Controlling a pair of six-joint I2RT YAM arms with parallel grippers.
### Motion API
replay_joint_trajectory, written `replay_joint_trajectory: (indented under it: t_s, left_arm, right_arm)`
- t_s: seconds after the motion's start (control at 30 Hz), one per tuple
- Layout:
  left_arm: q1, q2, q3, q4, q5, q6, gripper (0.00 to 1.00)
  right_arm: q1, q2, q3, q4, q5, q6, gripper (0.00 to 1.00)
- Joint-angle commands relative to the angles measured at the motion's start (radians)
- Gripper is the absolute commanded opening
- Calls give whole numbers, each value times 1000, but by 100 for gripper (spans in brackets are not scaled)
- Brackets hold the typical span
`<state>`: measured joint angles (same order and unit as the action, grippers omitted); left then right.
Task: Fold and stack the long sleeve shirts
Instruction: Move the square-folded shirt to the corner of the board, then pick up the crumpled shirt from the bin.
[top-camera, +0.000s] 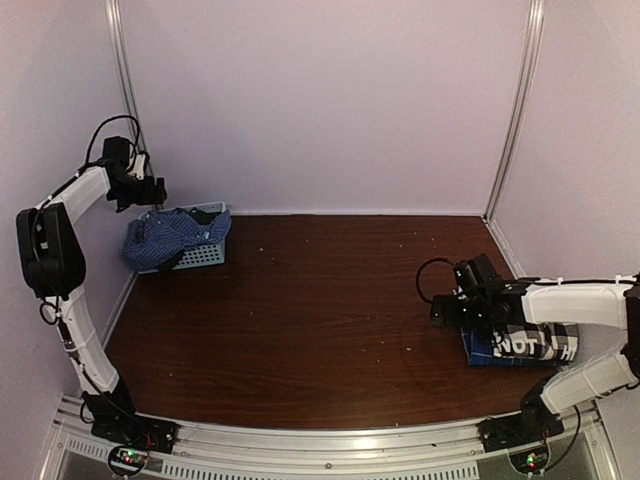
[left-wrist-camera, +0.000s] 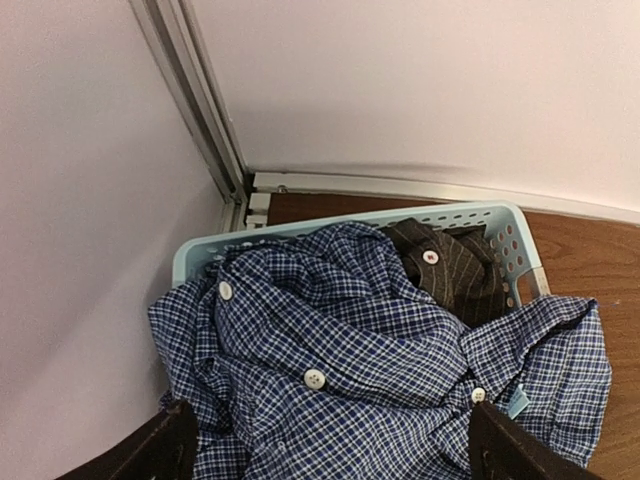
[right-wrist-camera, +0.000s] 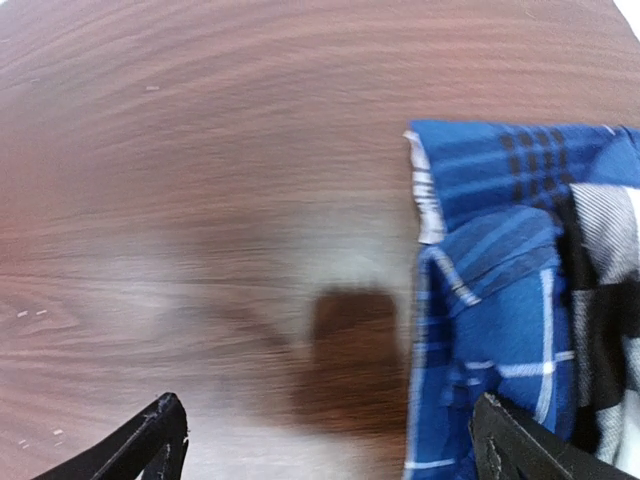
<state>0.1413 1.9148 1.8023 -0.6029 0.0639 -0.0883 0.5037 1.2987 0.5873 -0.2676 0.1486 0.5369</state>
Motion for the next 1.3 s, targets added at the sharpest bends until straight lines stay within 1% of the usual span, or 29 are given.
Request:
replay_joint_trajectory:
  t_s: [0.0, 0.13, 0.23, 0.33, 0.43, 0.47, 0.5, 0.6, 0.63, 0.67, 0.8, 0.9, 1.0, 1.13, 1.27]
  left_arm:
    - [-11, 70, -2, 17, 61, -26, 96]
    - [-11, 137, -3, 11, -85, -33, 92]
    - [-11, 177, -3, -2, -140, -24, 86]
    - [-12, 207, -1, -13, -156, -19, 74]
    - [-11, 222, 10, -26, -146, -20, 52]
    - [-12, 220, 12, -27, -137, -21, 44]
    - [-11, 213, 13, -26, -127, -22, 33]
    - [-11, 186, 22, -26, -75, -23, 8]
    - [-11, 168, 26, -26, -65, -23, 1]
    - [-12, 144, 30, -26, -24, -29, 0]
    - [-11, 3, 47, 29, 107, -52, 0]
    - [-12, -112, 63, 101, 297, -120, 0]
    - [-30, -213, 92, 197, 488, -259, 0]
    - [-133, -320, 151, 338, 625, -413, 0]
    - [-318, -357, 190, 442, 685, -507, 0]
  right_arm:
    - [45, -41, 33, 62, -45, -22, 100]
    - [60, -30, 36, 82, -64, -24, 100]
    - [67, -15, 28, 95, -72, -21, 100]
    - [75, -5, 17, 110, -79, -16, 100]
    - [82, -1, 8, 122, -86, -13, 100]
    - [86, -1, 8, 123, -88, -13, 100]
    - [87, -1, 8, 124, -89, -11, 100]
    - [92, -2, 9, 120, -88, -13, 100]
    - [92, -6, 11, 118, -88, -14, 100]
    - [94, -10, 11, 114, -88, -14, 100]
    - [94, -34, 17, 106, -85, -12, 100]
    - [93, -45, 24, 107, -91, -8, 100]
    - [93, -44, 40, 104, -96, -10, 100]
    - [94, -45, 71, 78, -80, -26, 100]
    - [93, -78, 106, 46, -65, -40, 100]
